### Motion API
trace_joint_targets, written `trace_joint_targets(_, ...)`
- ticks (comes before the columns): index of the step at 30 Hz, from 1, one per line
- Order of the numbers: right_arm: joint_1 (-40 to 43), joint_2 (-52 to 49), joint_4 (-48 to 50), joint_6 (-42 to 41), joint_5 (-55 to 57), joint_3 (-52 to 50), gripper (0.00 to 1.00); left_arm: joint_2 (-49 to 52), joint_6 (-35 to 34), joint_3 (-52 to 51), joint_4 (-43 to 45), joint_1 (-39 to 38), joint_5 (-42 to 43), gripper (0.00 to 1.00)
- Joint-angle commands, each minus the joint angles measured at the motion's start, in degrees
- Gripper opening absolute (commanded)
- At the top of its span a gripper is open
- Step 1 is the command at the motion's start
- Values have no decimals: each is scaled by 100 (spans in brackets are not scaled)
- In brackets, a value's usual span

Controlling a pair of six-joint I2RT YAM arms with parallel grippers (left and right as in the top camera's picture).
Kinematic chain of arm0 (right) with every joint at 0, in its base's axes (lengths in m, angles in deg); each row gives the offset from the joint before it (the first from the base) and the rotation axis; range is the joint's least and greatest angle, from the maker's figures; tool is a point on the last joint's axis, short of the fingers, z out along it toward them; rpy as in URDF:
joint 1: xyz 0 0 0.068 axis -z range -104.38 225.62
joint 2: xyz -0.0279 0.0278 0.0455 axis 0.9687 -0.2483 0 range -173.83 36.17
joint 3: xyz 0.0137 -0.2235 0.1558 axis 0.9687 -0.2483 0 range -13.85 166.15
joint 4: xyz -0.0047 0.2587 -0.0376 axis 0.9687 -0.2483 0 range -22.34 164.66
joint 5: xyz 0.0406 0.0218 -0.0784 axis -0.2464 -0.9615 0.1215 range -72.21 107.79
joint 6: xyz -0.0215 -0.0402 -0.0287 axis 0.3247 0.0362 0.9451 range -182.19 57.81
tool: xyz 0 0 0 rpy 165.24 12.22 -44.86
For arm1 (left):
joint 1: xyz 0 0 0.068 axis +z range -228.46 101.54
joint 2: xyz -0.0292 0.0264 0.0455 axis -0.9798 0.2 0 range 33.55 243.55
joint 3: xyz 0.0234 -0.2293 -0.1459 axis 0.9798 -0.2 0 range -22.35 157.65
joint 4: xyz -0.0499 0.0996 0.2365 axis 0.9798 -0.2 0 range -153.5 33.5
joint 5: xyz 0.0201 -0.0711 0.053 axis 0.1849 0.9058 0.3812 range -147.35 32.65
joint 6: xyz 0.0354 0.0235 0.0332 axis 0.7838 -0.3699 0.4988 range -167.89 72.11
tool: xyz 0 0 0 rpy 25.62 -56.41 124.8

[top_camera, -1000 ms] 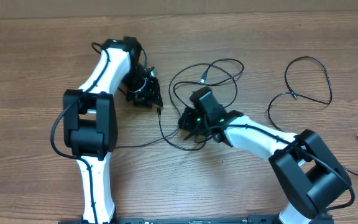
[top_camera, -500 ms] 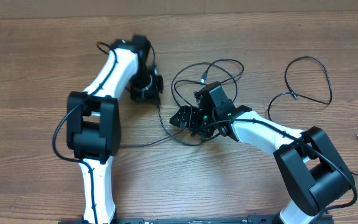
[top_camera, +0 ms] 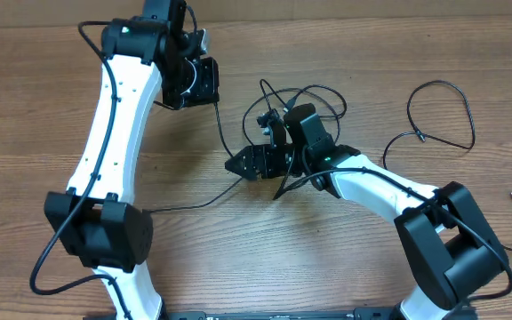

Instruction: Untangle cables

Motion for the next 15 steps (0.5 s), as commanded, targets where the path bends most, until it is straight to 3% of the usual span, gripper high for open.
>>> trace_joint_targets(1, -20, 446, 286, 260, 203, 133, 81, -170, 81, 90, -44, -39, -227, 4)
trace_joint_targets(7, -181, 444, 800, 431, 223, 133, 84, -170, 83, 87, 50, -39, 772, 4)
trace_joint_targets(10, -212, 444, 752, 422, 625, 133, 90, -170, 85, 87, 20, -39, 710, 4)
trace_joint_targets(12, -212, 444, 498, 365, 1097, 133, 100, -170, 103, 87, -31, -39, 612, 4)
trace_joint_targets(15, -210, 444, 297, 234, 2162, 133, 100, -170, 101, 87, -90, -39, 415, 4)
